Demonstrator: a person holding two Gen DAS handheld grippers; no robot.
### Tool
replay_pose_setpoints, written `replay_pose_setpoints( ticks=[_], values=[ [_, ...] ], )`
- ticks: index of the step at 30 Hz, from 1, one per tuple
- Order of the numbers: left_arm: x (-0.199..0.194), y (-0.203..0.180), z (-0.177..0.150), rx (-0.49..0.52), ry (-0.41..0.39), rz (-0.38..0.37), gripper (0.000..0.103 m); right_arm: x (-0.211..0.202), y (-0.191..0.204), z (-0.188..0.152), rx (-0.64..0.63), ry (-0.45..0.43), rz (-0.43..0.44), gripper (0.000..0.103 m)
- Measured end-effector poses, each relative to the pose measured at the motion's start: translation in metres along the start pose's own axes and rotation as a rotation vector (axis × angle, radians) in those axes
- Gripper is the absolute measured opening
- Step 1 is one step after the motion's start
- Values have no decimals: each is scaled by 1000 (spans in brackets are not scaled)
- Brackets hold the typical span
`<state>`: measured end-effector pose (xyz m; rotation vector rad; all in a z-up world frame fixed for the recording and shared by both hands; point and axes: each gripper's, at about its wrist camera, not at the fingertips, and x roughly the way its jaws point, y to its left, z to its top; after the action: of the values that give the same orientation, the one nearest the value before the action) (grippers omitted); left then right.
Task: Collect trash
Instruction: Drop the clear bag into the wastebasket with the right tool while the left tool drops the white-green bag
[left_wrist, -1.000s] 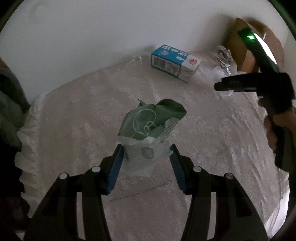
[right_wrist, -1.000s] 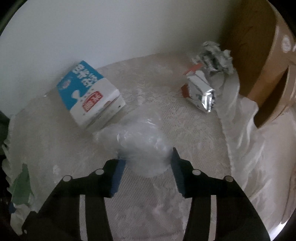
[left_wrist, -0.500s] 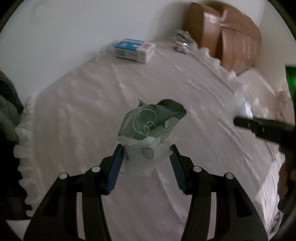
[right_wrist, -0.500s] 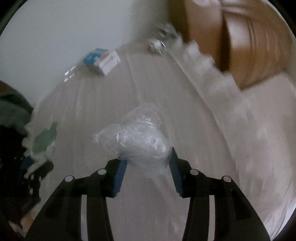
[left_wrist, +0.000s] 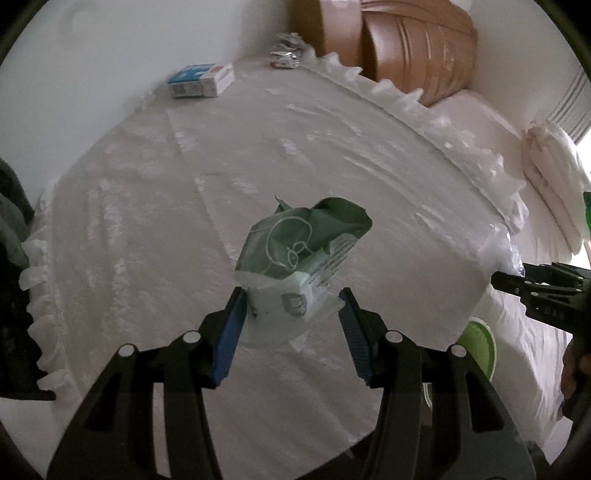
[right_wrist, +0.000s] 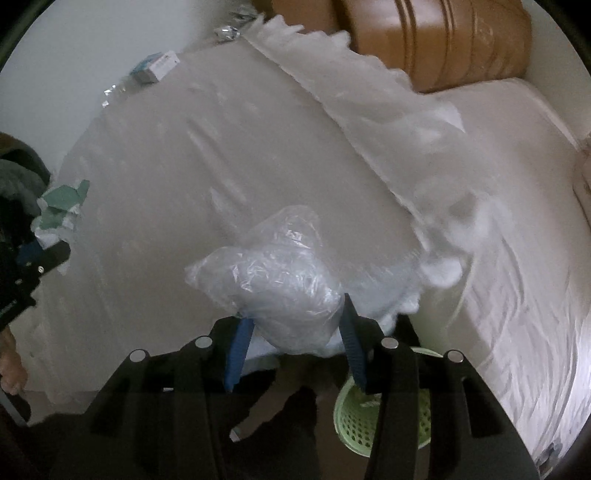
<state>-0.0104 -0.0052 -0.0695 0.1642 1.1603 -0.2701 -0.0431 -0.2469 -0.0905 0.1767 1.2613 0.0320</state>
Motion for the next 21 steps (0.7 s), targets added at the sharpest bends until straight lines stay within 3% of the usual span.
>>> replay_pose_setpoints(
  ticks=[9,21],
  values=[
    [-15,-82,-8,203,-23,-44,50,-22,-62,-56,124,-45,-39,47],
    [-28,-225,-18,501,-41,-205,50,-37,-134,-141,350,-26,-132,47]
  ],
)
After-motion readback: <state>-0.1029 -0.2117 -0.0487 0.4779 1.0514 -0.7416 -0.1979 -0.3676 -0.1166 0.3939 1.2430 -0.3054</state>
